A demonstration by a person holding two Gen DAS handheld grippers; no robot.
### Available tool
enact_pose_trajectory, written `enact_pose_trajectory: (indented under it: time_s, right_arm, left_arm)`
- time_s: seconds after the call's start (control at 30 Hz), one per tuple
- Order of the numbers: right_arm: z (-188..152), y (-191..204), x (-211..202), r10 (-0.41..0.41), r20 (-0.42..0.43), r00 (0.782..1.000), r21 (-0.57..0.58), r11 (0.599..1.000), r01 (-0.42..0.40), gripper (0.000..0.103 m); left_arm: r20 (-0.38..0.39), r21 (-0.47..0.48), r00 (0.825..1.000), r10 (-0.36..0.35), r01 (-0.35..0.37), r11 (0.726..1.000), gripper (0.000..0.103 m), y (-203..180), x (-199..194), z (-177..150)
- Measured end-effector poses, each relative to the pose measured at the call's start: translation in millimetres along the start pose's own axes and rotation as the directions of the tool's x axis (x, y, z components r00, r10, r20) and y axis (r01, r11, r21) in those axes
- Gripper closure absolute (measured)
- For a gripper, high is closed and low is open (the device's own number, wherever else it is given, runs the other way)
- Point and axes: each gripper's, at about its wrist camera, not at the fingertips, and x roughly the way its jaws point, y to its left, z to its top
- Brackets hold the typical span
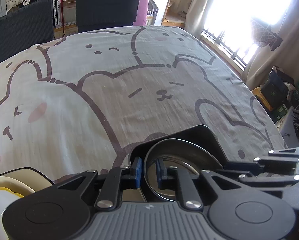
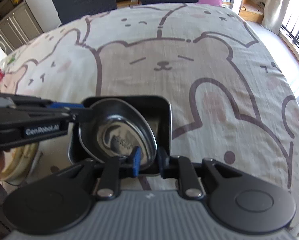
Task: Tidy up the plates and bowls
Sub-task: 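Lower the oval bowl with both grippers into the square tray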
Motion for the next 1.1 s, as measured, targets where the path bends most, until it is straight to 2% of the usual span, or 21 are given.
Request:
enact_pose_trajectory:
  time_s: [0.13,0.3,0.43,0.53,0.6,0.67,0.83,1.0,1.1]
  right_arm:
    - [3,-8,-13,0.032,0.062,0.998,0.048,0.998,-0.035,0.07]
    - [6,-23,-22,0.011,0.116,0.993,0.113,0.993,-0.025,0.065]
    - [10,-31,-16,-0.019,0.097,0.995,0.124,0.992,0.007,0.065]
    - [12,-34,-8,-0.033,0.072,0.997,0.106,0.994,0.025,0.065]
    - [14,-34,-3,-0.038,0.065,0.997,0.095,0.995,0.032,0.066]
    - [12,-33,-1,-0.047,0.061,0.997,0.083,0.996,0.042,0.067]
    - [14,-35,8,-0.045,0.044,0.998,0.073,0.996,0.042,0.072]
    - [15,-40,11,-0.025,0.039,0.999,0.081,0.996,0.021,0.073]
    - [16,-43,14,0.003,0.031,1.0,0.091,0.996,-0.006,0.078]
  left_arm:
    - [0.0,0.004,1.0,-0.01,0.01,1.0,0.083,-1,0,0]
    - [0.005,0.002,1.0,-0.019,0.019,1.0,0.082,-2,0,1]
    - [0.013,-0.001,1.0,-0.02,0.02,1.0,0.081,-2,-4,1]
    - [0.033,-0.003,0.999,-0.019,0.019,1.0,0.071,-1,-11,3]
    - [0.048,0.003,0.999,-0.013,0.013,1.0,0.069,-1,-17,4]
    - [0.05,0.012,0.999,0.0,-0.001,1.0,0.062,0,-21,4]
    - [-0.004,0.051,0.999,0.035,-0.034,0.998,0.048,5,-22,-1]
    - [-0.05,0.115,0.998,0.038,-0.032,0.993,0.048,5,-19,-11]
    - [-0.056,0.153,0.998,0.039,-0.03,0.988,0.048,1,-19,-15]
